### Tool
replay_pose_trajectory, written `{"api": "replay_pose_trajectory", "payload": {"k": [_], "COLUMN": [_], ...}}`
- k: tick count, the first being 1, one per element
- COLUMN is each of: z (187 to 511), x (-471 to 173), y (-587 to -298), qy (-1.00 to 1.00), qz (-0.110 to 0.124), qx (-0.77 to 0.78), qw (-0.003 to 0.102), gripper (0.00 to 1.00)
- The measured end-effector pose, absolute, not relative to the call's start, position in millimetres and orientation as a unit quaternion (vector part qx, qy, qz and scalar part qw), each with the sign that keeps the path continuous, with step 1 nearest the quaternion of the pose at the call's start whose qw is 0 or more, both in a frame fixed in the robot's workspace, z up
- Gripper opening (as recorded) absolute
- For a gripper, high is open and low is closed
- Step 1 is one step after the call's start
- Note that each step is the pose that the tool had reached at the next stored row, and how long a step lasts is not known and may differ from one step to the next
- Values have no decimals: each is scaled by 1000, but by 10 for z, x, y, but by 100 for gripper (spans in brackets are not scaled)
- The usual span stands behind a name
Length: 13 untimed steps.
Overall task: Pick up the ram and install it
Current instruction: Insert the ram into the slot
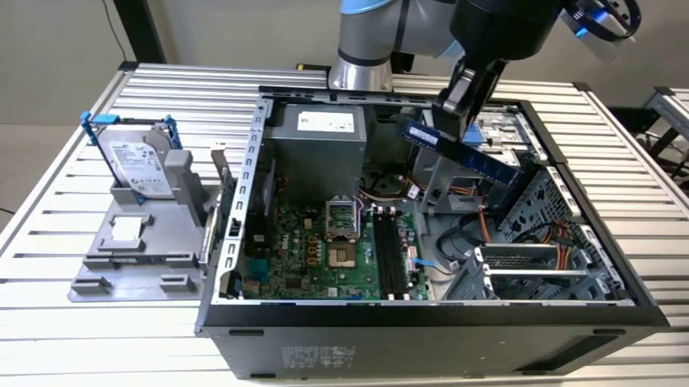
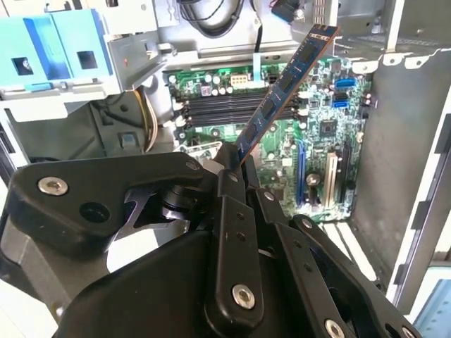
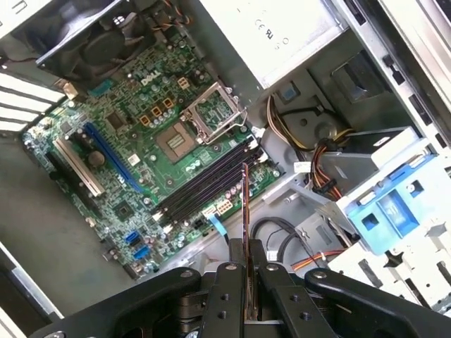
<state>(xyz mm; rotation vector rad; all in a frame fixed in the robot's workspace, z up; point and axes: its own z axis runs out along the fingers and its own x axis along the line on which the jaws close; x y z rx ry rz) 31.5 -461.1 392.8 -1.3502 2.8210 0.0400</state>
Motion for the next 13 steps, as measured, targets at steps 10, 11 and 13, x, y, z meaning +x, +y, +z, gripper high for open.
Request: {"api": "replay_pose_trajectory", "payload": {"k": [10, 11, 13], "z": [3929, 3929, 3929], "x": [314, 314, 314], "y": [-4611, -4611, -4611], "qy": [918, 920, 923], "qz": [12, 12, 12], "qx": [-396, -392, -385], "qw": [7, 7, 8], "gripper": [0, 0, 0]}}
